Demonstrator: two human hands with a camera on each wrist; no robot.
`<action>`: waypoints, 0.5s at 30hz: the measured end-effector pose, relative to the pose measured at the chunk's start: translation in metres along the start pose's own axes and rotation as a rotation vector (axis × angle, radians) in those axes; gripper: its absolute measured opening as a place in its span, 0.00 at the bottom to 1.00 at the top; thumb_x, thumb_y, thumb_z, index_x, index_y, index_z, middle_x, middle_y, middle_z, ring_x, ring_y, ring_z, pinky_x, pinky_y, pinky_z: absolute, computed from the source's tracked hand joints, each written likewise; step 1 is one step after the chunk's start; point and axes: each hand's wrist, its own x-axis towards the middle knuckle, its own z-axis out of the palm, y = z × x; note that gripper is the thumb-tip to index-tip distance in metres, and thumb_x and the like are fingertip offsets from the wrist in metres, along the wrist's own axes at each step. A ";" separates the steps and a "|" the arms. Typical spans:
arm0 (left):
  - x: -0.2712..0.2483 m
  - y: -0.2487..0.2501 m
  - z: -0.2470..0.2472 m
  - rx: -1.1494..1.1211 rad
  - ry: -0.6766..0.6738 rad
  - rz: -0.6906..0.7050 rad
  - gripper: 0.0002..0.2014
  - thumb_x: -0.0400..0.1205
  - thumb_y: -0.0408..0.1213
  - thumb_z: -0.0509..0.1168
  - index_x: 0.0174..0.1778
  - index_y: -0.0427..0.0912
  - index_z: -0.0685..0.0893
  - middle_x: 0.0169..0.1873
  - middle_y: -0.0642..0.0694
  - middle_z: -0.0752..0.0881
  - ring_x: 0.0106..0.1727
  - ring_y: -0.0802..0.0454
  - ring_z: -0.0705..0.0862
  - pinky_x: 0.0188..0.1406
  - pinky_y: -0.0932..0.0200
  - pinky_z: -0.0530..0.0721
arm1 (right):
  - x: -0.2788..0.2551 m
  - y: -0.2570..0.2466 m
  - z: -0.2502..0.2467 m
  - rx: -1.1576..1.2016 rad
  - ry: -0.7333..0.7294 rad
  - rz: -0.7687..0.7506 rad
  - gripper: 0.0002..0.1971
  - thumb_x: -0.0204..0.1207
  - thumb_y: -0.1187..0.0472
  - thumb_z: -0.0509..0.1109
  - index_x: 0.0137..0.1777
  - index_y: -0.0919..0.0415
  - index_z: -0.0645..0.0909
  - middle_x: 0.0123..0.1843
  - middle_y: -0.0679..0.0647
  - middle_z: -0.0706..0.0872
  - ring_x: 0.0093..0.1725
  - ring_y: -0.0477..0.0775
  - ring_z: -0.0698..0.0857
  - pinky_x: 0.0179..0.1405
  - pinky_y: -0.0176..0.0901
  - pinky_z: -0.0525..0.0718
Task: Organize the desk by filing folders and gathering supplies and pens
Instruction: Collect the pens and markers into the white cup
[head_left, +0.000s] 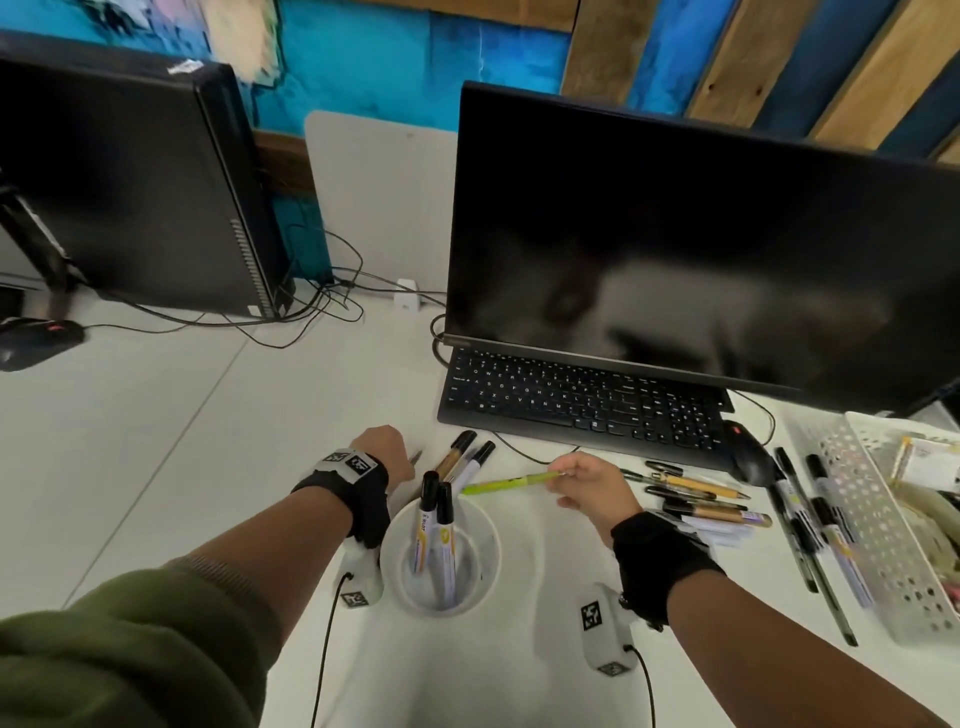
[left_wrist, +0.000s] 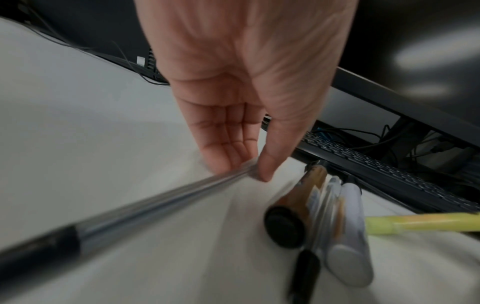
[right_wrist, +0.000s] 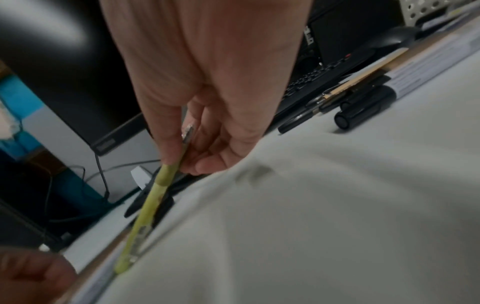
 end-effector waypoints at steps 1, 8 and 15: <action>-0.001 -0.002 0.000 -0.034 0.009 -0.014 0.09 0.78 0.40 0.65 0.45 0.37 0.84 0.53 0.40 0.88 0.55 0.43 0.85 0.47 0.59 0.81 | -0.002 -0.004 0.001 0.068 0.009 -0.005 0.12 0.70 0.78 0.70 0.37 0.59 0.80 0.36 0.55 0.83 0.37 0.50 0.79 0.35 0.39 0.79; -0.012 -0.026 -0.012 -0.577 0.267 0.029 0.10 0.79 0.36 0.67 0.54 0.36 0.83 0.50 0.38 0.87 0.47 0.43 0.84 0.55 0.51 0.84 | -0.009 -0.050 0.003 0.253 0.086 -0.139 0.09 0.73 0.75 0.69 0.36 0.62 0.85 0.33 0.53 0.84 0.31 0.48 0.77 0.31 0.34 0.78; -0.045 -0.028 -0.035 -1.164 0.348 0.289 0.20 0.79 0.25 0.65 0.67 0.41 0.76 0.37 0.49 0.78 0.40 0.47 0.84 0.36 0.58 0.87 | -0.019 -0.087 0.011 0.273 -0.051 -0.221 0.06 0.75 0.73 0.68 0.40 0.68 0.85 0.30 0.55 0.80 0.27 0.45 0.76 0.29 0.34 0.78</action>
